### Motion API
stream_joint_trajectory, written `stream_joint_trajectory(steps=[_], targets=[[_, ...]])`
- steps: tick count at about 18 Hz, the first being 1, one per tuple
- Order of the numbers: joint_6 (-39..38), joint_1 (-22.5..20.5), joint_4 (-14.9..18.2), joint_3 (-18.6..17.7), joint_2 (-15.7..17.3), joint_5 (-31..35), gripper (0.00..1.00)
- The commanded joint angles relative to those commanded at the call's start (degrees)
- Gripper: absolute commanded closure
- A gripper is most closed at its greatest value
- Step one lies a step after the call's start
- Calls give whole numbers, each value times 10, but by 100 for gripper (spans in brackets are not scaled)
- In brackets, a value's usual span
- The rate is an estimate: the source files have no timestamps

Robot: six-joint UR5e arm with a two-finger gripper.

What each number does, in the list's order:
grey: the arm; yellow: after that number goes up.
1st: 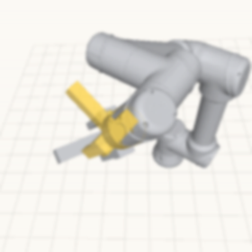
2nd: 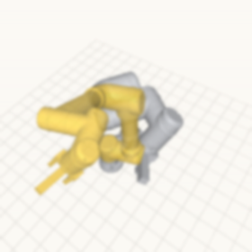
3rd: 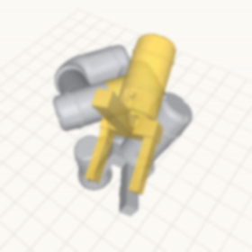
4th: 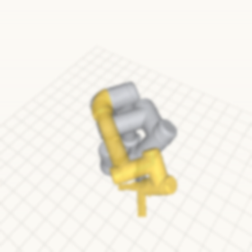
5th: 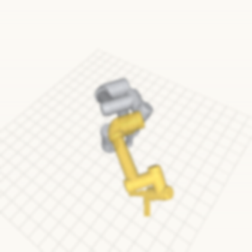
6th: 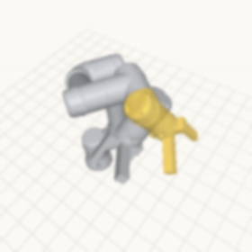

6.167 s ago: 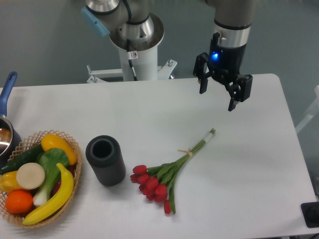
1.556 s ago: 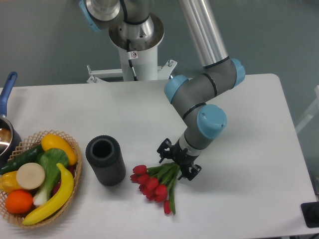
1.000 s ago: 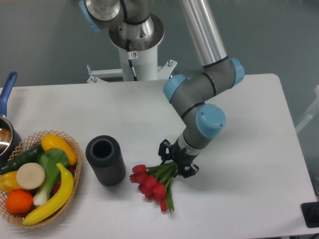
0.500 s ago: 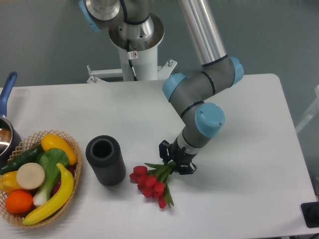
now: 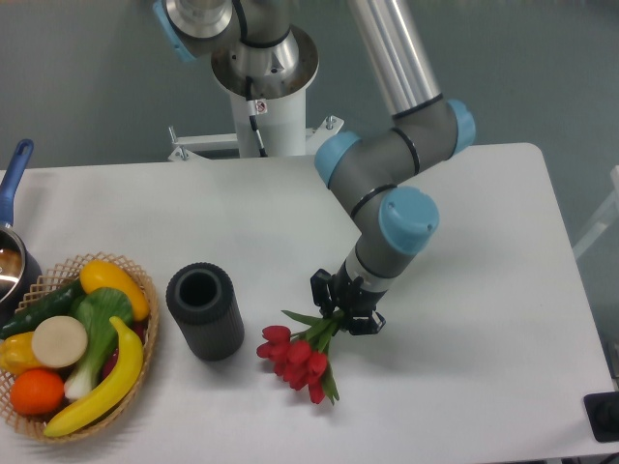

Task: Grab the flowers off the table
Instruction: 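Lift the gripped tulip bunch up off the table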

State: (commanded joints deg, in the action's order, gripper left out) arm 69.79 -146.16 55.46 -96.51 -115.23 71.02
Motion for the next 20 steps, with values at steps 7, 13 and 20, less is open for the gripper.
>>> stream_joint_trajectory(steps=[7,13,20], targets=[[-32,-19,-12,5,76,-25,75],[-93,-31,-13,23,105,-66,75],[-130,-66,-46,32,131,-179,75]])
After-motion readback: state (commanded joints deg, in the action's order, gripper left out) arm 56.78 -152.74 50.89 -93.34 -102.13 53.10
